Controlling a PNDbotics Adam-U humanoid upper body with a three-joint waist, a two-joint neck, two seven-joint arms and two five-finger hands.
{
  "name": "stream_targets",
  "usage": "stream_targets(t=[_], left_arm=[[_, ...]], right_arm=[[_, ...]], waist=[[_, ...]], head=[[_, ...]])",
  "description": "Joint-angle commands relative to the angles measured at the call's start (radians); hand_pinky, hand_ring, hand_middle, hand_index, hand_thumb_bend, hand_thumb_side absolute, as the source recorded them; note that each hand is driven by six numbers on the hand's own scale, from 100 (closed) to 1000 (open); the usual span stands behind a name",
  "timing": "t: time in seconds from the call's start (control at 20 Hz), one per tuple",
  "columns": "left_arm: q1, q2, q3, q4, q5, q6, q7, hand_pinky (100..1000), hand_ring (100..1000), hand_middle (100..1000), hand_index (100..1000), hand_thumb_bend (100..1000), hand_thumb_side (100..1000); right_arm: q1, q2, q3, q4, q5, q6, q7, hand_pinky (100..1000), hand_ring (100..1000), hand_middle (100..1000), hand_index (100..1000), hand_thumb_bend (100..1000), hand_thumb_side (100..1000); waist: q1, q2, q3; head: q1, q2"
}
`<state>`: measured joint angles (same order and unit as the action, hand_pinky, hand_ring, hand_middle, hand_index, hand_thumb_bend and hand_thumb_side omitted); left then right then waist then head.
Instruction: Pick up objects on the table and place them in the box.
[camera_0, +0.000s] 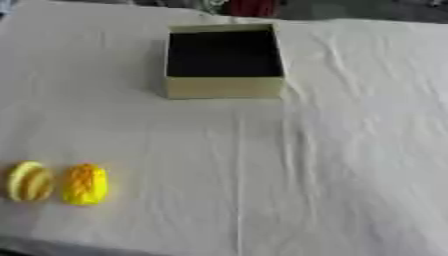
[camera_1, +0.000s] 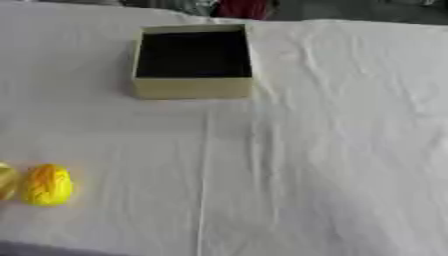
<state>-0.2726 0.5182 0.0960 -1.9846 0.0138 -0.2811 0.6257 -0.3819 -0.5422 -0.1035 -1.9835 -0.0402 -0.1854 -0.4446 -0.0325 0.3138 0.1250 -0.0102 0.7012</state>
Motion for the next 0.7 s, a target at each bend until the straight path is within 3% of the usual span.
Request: stream_targets(t=[0.05, 0.3, 0.6, 0.7], left_arm=[[-0.001, 0.018, 0.009, -0.015, 0.0, 0.001, -0.006, 834, 840, 758, 847, 414, 548], [0.062, 0.114, 0.02, -0.015, -0.071, 0.057, -0.053, 835, 843, 761, 863, 405, 530], [0.198, 0.321, 0.056, -0.015, -0.269, 0.236, -0.313, 844, 864, 790, 888, 399, 477], [0.231, 0.378, 0.062, -0.015, -0.339, 0.286, -0.447, 850, 876, 815, 902, 415, 437]], right_arm=[[-0.008, -0.022, -0.003, -0.017, -0.004, 0.0, 0.003, 844, 814, 727, 845, 100, 534], [-0.001, -0.032, -0.003, -0.017, -0.001, 0.001, 0.003, 844, 815, 727, 846, 100, 536], [0.006, -0.051, -0.002, -0.017, 0.005, 0.002, 0.003, 845, 815, 726, 846, 100, 538], [0.008, -0.055, -0.001, -0.017, 0.007, 0.003, 0.004, 845, 815, 726, 846, 100, 538]], waist=[[0.002, -0.014, 0.003], [0.009, -0.01, 0.008], [0.023, -0.005, 0.029], [0.026, -0.004, 0.035]], head=[[-0.003, -0.008], [-0.011, -0.005], [-0.032, -0.005], [-0.039, -0.005]])
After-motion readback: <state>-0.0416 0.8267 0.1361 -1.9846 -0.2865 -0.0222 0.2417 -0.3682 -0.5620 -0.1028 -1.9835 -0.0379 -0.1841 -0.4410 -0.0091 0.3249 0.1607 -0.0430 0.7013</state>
